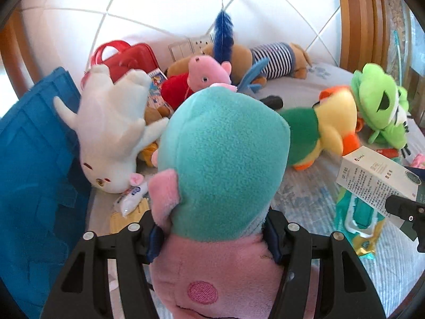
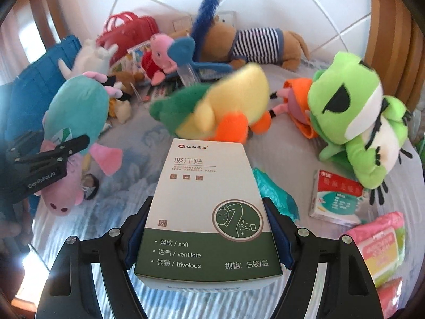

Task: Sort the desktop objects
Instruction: 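Close the left tool on the Peppa Pig plush while the right tool grasps the green-white box, then lift the Peppa Pig and green-white box with both tools and carry them over the blue crate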

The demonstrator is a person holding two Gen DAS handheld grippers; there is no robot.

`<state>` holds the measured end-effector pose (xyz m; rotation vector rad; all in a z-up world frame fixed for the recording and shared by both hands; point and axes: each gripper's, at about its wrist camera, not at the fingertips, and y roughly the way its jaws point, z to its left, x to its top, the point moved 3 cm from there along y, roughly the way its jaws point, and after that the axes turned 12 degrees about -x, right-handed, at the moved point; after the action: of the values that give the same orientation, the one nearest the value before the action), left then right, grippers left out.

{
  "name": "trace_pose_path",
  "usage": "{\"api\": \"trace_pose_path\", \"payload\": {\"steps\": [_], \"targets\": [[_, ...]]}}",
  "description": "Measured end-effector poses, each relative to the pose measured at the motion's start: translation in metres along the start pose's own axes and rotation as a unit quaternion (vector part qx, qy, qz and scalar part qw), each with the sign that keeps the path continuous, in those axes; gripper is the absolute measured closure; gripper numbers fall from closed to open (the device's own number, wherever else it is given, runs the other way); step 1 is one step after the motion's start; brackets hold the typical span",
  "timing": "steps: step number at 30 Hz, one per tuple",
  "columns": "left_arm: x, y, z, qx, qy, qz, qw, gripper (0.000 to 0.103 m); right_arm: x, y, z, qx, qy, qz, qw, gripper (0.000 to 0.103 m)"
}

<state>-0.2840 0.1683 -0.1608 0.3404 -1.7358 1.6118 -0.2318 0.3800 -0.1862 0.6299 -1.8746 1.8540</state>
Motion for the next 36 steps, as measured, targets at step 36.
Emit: {"api": "trace_pose_path", "payload": {"steps": [36], "targets": [[-0.101,-0.309,0.081,0.002,0.018,-0.153,0.9880,0.042,-0.011,-0.276,0.209,0.060,-0.015,-0.223,0.973,0.026]]}}
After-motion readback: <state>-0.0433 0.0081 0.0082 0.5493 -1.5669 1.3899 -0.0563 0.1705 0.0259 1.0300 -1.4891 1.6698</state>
